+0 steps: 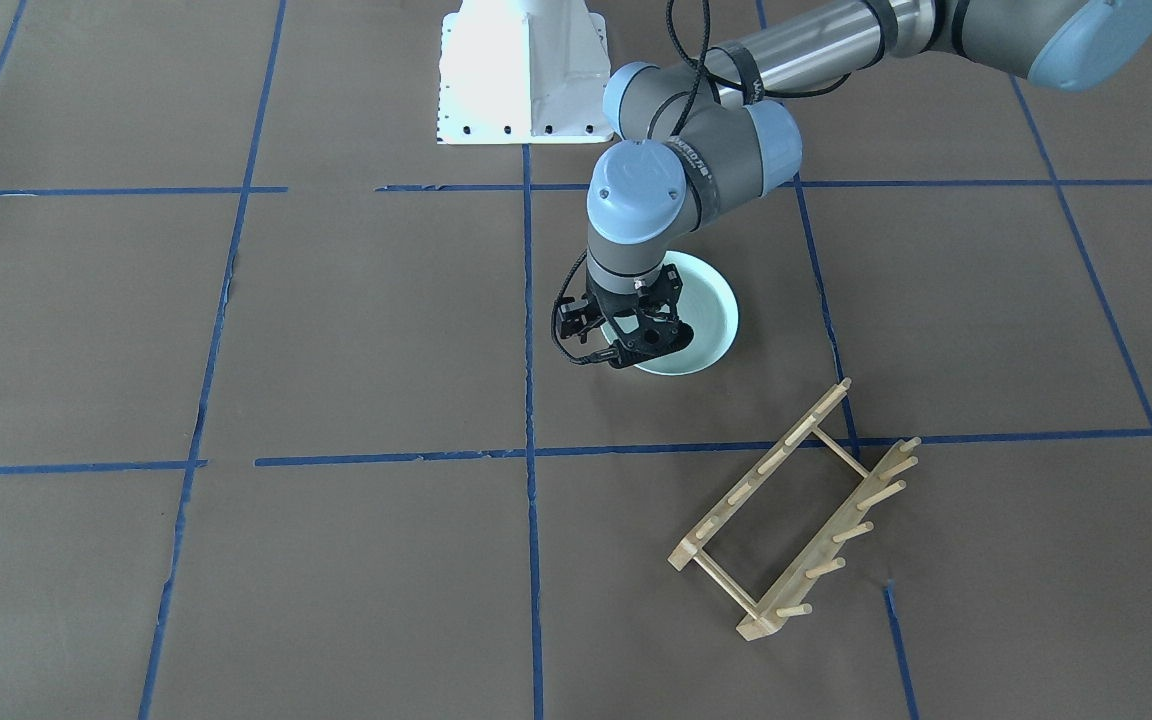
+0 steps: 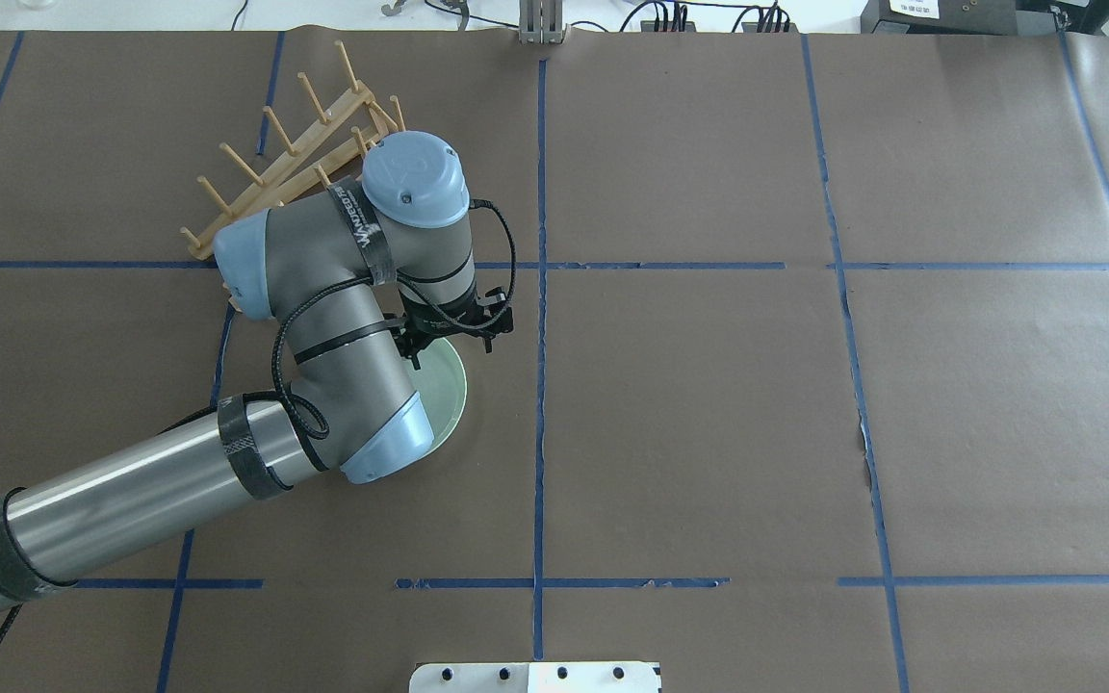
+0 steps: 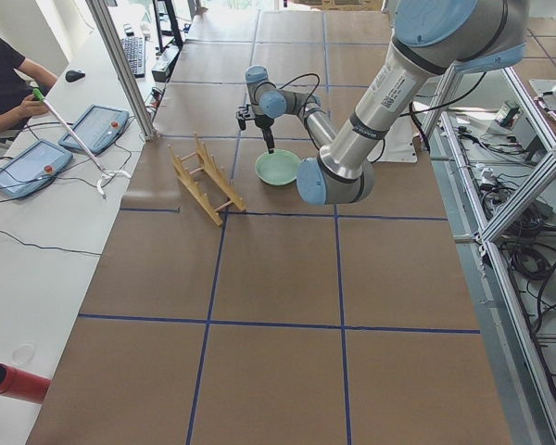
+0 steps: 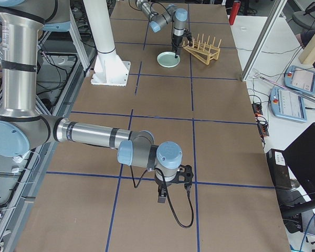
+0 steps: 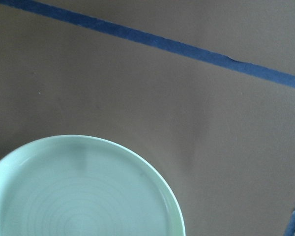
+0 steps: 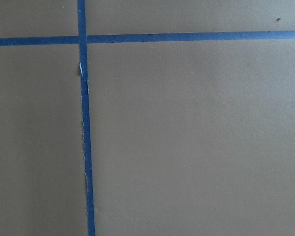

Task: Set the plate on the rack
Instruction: 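Close the left gripper on the plate rim nearest the robot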

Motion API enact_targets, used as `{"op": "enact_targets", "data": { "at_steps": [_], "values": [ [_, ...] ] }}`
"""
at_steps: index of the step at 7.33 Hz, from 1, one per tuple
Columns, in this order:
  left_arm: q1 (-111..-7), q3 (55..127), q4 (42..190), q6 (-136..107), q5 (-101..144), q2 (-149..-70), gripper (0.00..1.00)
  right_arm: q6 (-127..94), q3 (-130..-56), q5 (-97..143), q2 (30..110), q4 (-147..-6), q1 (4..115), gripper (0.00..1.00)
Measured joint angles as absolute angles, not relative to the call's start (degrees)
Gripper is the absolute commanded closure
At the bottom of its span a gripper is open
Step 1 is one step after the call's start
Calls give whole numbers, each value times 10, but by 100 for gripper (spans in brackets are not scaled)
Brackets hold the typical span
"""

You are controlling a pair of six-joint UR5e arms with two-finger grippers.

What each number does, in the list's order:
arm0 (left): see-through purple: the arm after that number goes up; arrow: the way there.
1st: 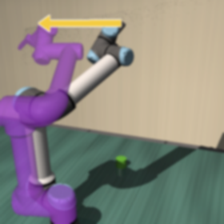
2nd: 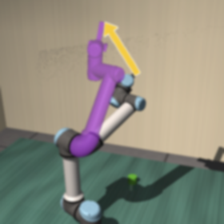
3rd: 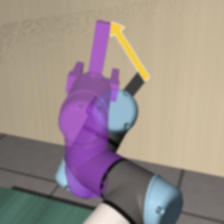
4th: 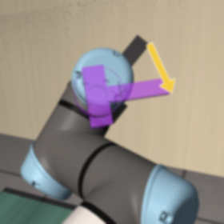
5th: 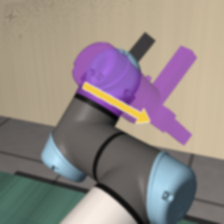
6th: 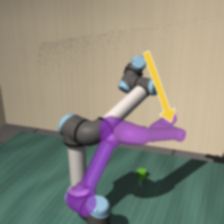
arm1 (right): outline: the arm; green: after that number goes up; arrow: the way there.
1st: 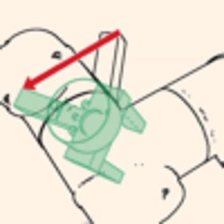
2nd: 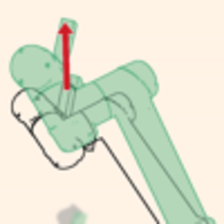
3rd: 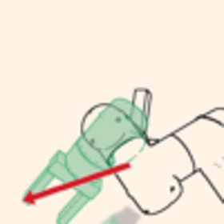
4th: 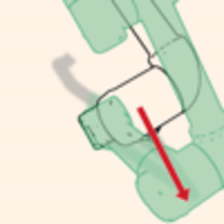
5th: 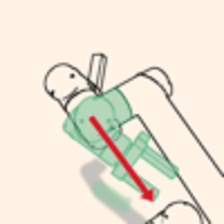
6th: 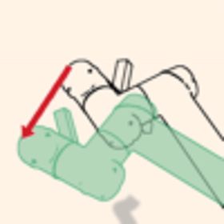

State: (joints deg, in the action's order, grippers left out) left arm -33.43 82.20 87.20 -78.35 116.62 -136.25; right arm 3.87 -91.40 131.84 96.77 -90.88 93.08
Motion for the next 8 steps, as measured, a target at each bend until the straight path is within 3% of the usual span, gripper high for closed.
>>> {"op": "enact_targets", "data": {
  "at_steps": [5,7,8],
  "values": [
    [-321,801,876,-780,1146,-1364,46,39,-914,1318,968,-909,931,0],
    [-321,801,877,-780,1146,-1362,48,39,-914,1318,968,-909,931,0],
    [-321,800,878,-779,1146,-1362,57,39,-914,1318,968,-909,931,0]
  ]
}}
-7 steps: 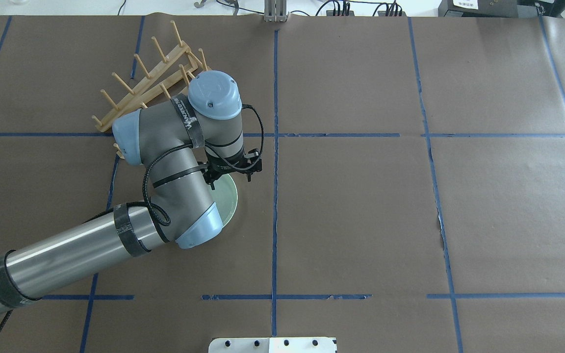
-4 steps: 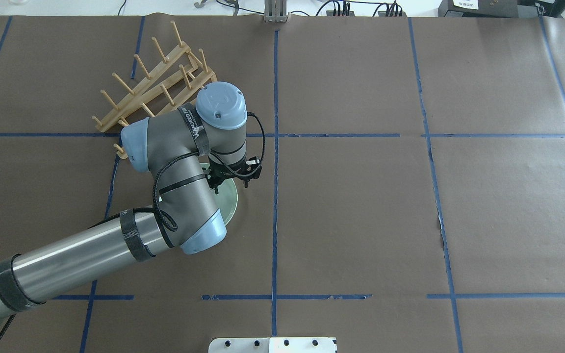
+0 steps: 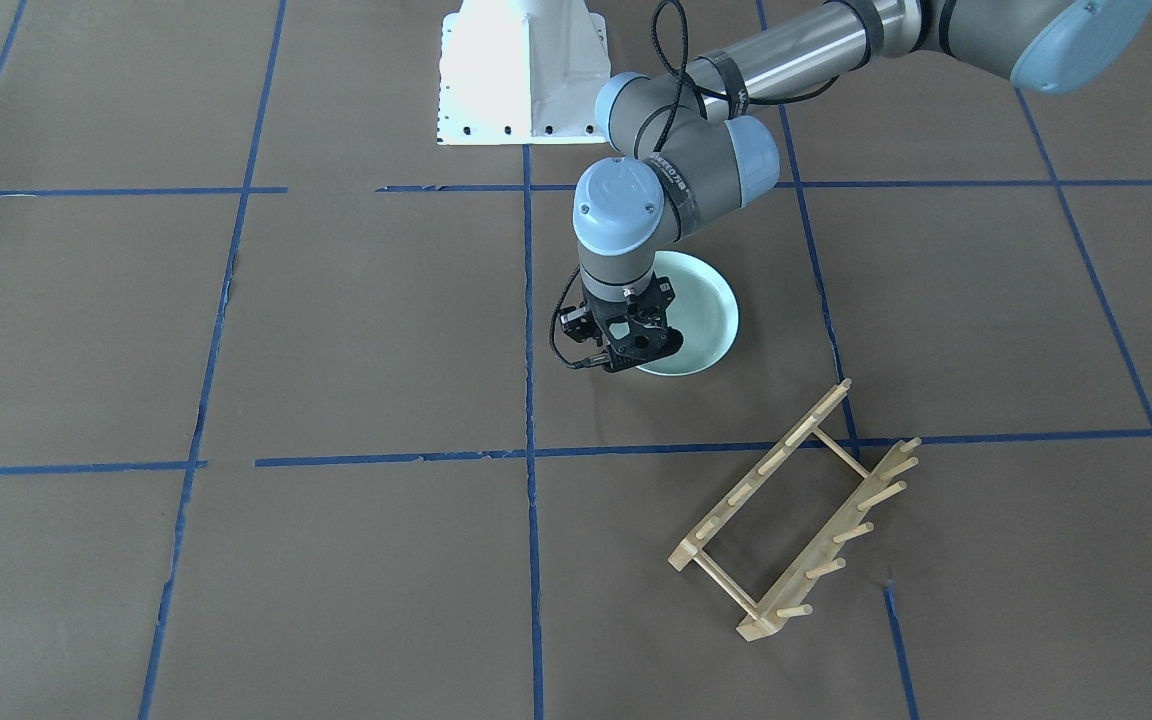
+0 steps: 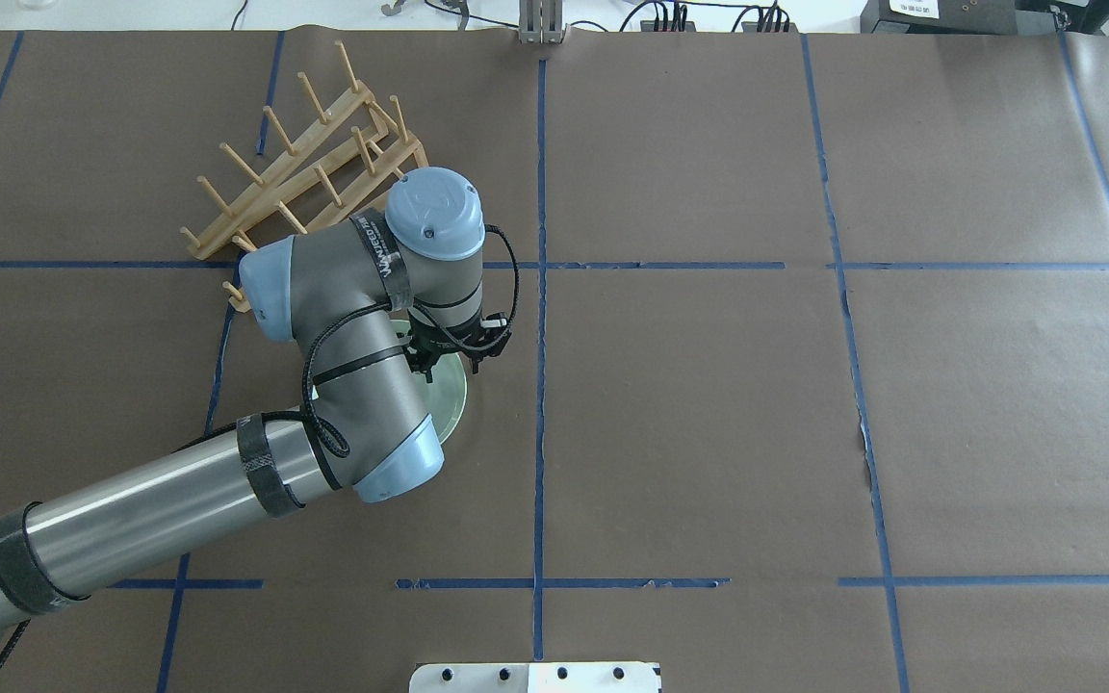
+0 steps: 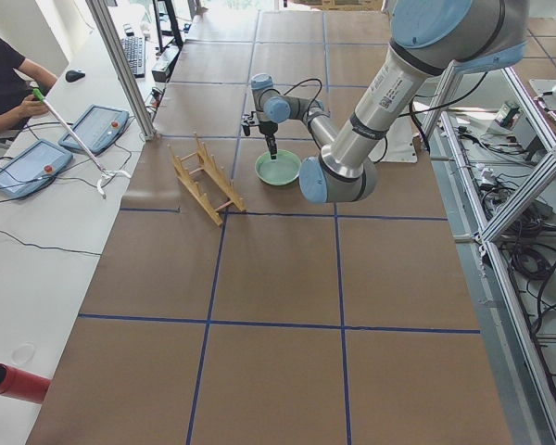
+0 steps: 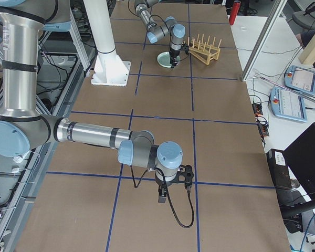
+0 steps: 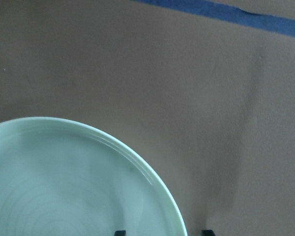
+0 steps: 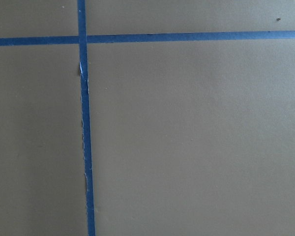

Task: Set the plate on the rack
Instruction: 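Close the left gripper on the plate rim nearest the robot, then lift the plate with the left gripper and tilt it upright above the rack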

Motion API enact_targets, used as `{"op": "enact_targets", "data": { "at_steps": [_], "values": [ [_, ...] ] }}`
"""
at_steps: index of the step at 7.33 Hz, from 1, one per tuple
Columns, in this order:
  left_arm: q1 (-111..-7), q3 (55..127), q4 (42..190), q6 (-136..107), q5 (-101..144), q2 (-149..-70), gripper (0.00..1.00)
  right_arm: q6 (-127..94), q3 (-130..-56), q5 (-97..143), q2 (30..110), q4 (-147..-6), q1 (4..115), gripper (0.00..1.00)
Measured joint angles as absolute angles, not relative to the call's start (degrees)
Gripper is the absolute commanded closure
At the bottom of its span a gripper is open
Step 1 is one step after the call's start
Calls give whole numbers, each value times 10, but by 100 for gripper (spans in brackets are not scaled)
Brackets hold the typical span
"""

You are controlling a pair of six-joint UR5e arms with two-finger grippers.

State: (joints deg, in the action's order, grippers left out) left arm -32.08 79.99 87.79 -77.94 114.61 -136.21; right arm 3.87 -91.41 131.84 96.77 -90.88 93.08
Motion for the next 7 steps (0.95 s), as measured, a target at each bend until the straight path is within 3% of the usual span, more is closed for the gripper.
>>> {"op": "enact_targets", "data": {
  "at_steps": [1,2,7],
  "values": [
    [-321,799,878,-779,1146,-1362,83,39,-914,1318,968,-909,931,0],
    [-321,799,879,-779,1146,-1362,100,39,-914,1318,968,-909,931,0],
    [-344,831,899,-812,1149,-1364,100,39,-914,1318,968,-909,931,0]
  ]
}}
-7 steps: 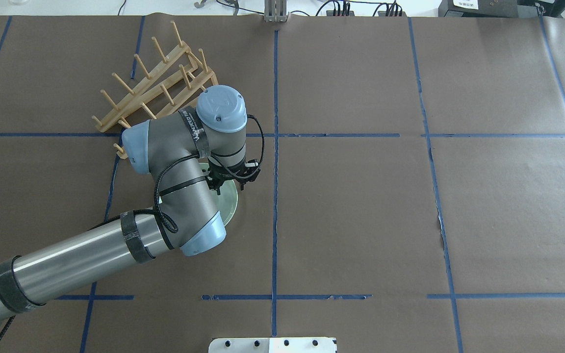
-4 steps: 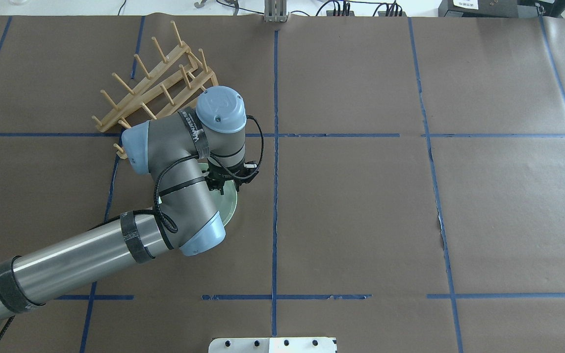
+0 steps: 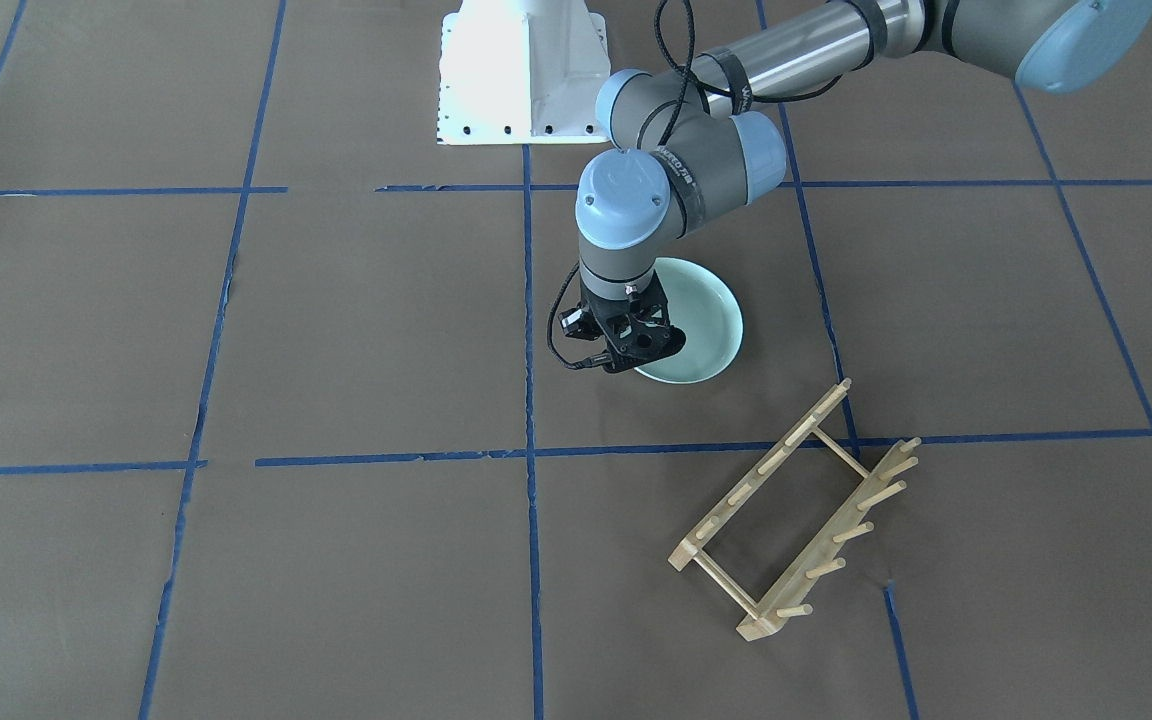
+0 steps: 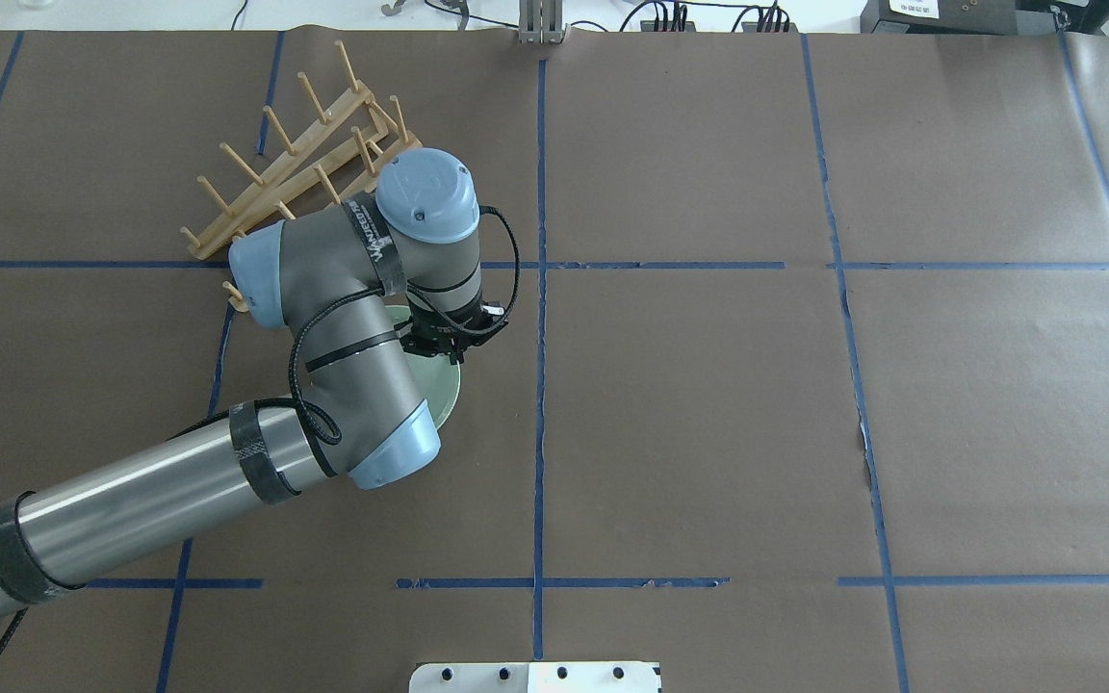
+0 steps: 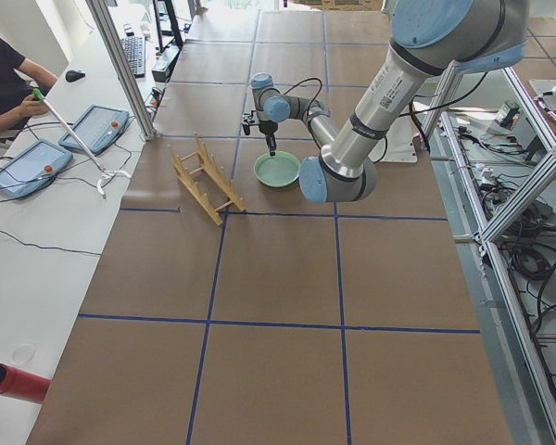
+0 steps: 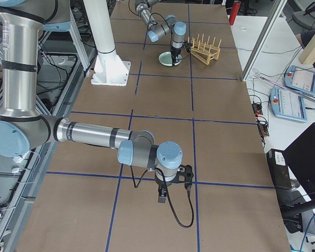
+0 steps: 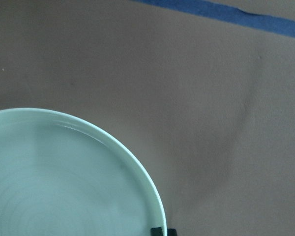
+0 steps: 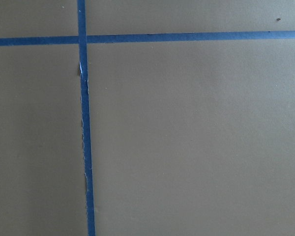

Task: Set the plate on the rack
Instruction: 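Lift the plate with the left gripper and tilt it upright above the rack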

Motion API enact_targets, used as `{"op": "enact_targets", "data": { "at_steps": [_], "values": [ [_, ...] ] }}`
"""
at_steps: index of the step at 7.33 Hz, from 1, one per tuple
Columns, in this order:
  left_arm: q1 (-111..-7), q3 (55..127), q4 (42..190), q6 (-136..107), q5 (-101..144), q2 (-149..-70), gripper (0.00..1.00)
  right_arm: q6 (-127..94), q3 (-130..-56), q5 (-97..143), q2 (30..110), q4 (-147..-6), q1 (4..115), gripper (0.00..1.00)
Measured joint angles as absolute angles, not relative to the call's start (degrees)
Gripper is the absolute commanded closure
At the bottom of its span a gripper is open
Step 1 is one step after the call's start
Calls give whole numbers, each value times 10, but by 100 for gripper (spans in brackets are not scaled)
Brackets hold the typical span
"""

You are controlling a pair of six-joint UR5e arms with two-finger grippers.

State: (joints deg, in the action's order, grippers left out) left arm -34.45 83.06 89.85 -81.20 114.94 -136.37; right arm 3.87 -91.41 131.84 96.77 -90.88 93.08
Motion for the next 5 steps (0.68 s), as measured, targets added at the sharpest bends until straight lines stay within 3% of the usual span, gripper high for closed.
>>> {"op": "enact_targets", "data": {
  "at_steps": [3,5],
  "values": [
    [-437,965,1013,-952,1150,-1341,100,39,-914,1318,968,-909,931,0],
    [-488,985,1242,-1066,1149,-1280,100,39,-914,1318,968,-909,931,0]
  ]
}}
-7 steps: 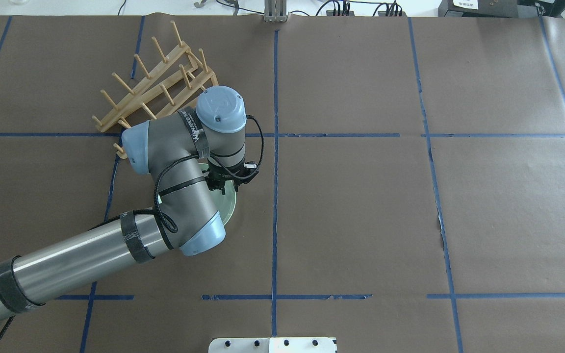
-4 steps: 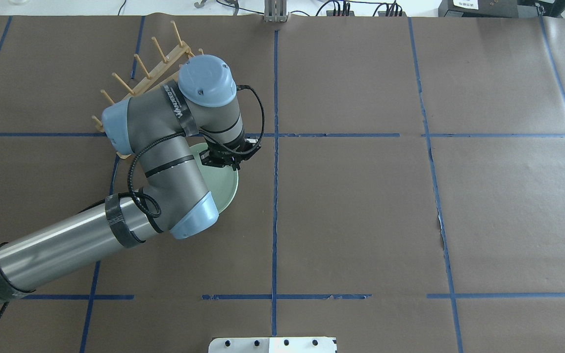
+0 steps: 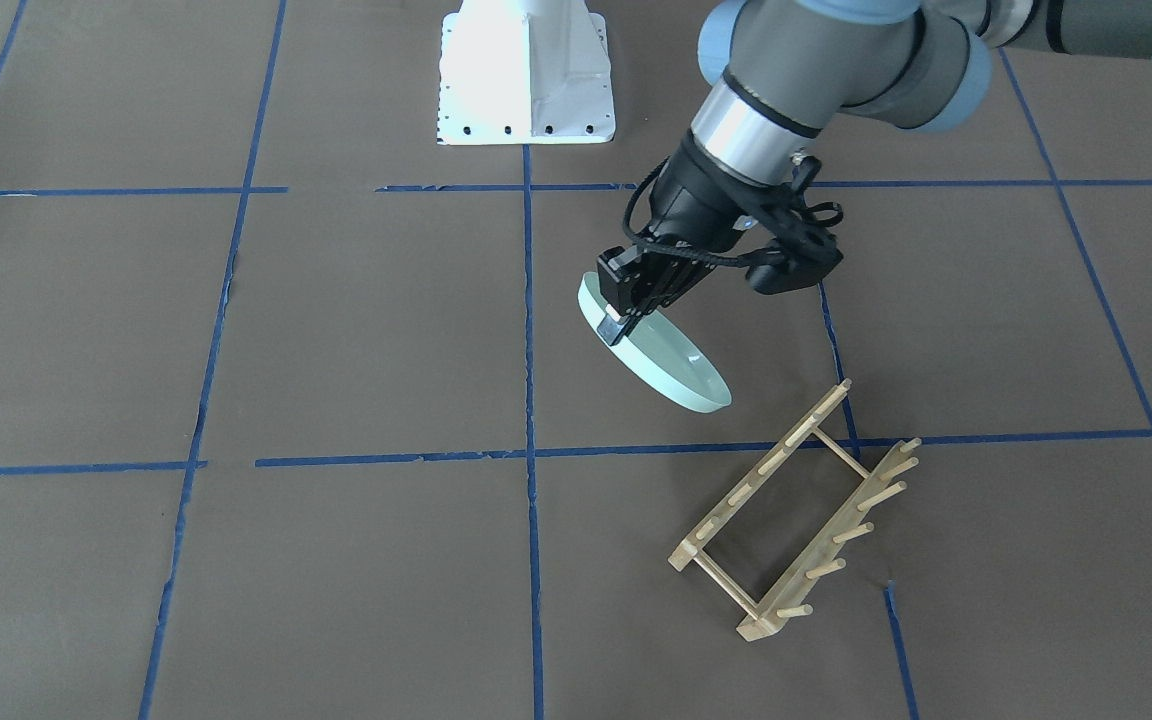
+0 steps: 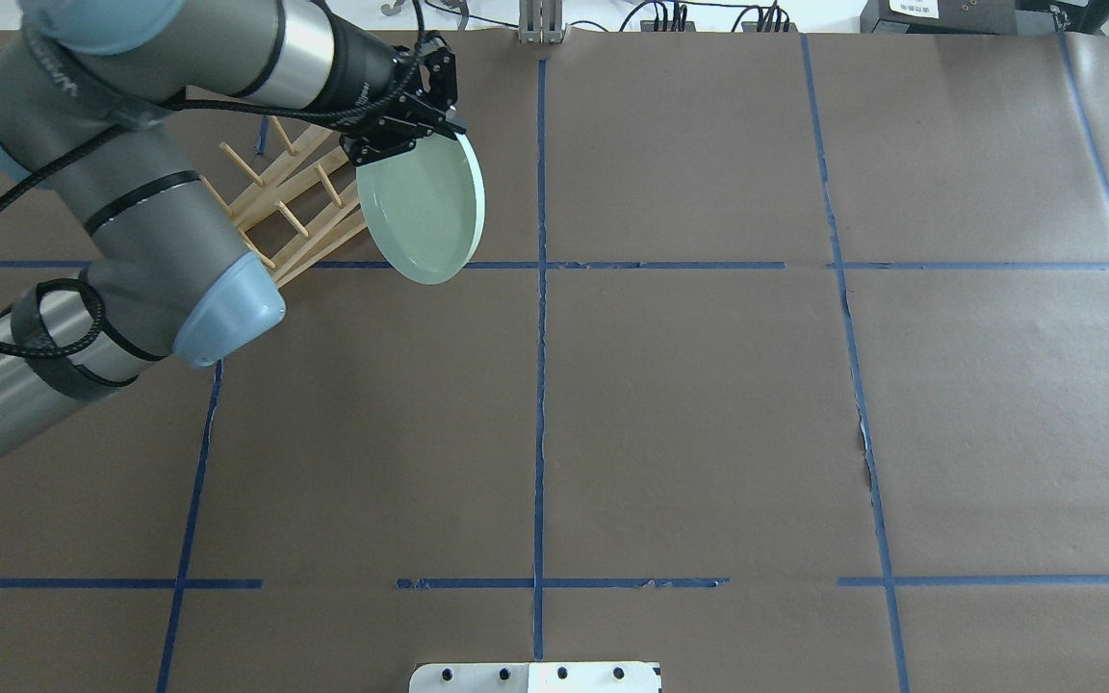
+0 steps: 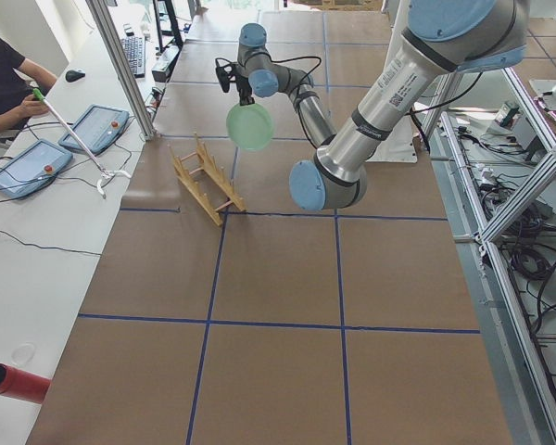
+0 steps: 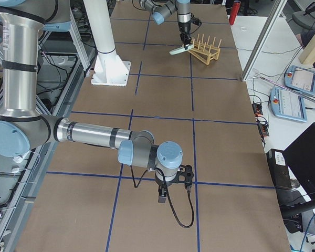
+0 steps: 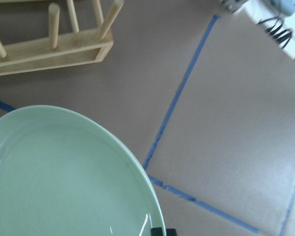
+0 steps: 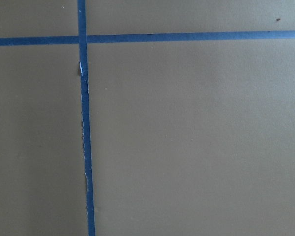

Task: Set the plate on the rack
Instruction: 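Lift the plate with the left gripper and tilt it upright above the rack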

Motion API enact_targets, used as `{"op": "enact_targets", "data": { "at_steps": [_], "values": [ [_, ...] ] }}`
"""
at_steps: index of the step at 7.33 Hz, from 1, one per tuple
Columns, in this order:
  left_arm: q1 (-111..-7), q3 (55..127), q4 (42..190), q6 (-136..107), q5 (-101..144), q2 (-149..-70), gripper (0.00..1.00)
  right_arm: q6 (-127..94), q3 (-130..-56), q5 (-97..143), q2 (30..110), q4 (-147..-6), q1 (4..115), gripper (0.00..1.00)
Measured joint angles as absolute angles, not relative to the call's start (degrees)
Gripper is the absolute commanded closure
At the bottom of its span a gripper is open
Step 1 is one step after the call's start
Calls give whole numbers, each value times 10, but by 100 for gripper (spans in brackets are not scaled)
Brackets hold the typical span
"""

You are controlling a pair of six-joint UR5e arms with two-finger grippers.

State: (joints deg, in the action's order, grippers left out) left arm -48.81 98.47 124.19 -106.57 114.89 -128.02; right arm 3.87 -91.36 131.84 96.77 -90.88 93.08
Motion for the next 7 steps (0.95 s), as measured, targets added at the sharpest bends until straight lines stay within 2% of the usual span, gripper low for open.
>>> {"op": "enact_targets", "data": {
  "at_steps": [2,4,7],
  "values": [
    [-534,975,1439,-1124,1133,-1220,100,39,-913,1318,968,-909,931,0],
    [-559,931,1580,-1162,1056,-1210,100,39,-913,1318,968,-909,931,0],
    [-567,843,1681,-1155,1005,-1213,100,39,-914,1318,968,-909,931,0]
  ]
}}
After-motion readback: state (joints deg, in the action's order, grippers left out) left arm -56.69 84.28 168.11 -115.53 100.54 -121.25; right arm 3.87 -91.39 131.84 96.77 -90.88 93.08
